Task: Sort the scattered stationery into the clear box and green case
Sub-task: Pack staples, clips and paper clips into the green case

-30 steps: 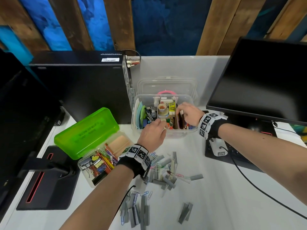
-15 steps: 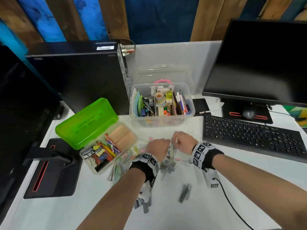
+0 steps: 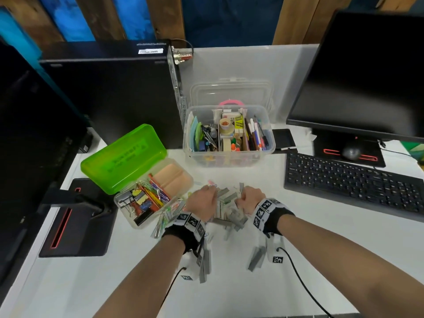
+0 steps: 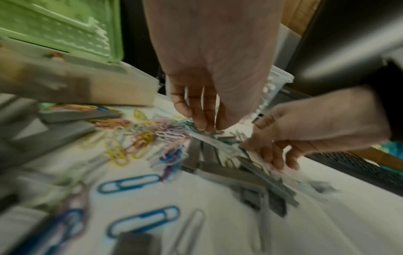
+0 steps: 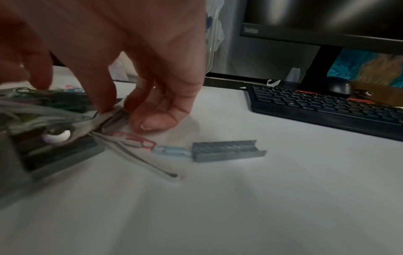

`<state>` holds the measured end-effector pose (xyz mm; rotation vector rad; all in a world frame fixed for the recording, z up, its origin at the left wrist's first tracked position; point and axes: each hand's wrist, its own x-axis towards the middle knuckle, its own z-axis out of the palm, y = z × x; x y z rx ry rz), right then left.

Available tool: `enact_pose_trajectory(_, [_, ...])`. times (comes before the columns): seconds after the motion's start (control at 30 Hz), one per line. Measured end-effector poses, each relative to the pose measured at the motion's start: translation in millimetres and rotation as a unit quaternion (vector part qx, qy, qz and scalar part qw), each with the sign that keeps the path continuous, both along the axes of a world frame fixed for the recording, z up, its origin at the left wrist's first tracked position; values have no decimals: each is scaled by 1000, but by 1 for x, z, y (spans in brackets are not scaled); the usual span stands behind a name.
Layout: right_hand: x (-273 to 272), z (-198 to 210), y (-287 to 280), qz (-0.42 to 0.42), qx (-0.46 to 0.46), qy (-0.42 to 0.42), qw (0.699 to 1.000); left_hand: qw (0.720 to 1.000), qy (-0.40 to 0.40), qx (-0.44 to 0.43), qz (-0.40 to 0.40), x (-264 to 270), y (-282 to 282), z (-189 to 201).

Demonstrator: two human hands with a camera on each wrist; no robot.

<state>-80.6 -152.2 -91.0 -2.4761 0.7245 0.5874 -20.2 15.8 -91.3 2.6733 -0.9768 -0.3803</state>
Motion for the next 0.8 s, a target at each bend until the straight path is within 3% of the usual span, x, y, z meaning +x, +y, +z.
enact_pose_trajectory(0.23, [0, 7, 3, -26, 1, -13, 1000, 998, 6, 28, 59, 21, 47, 9])
enact_pose_trajectory(0.33, [2, 13, 0, -58, 21, -48, 997, 992, -18, 92, 87, 16, 53, 10])
enact_pose_trajectory(0.43, [7, 18, -3, -67, 55, -82, 993, 988, -34, 137, 59, 1, 55, 4])
enact_pose_trajectory(0.53, [11, 21, -1, -45, 80, -98, 991, 987, -45, 150, 29, -19, 47, -5])
enact_pose_trajectory(0.8, [8, 17, 11, -6, 92, -111, 990, 993, 36, 106, 40, -37, 2, -5])
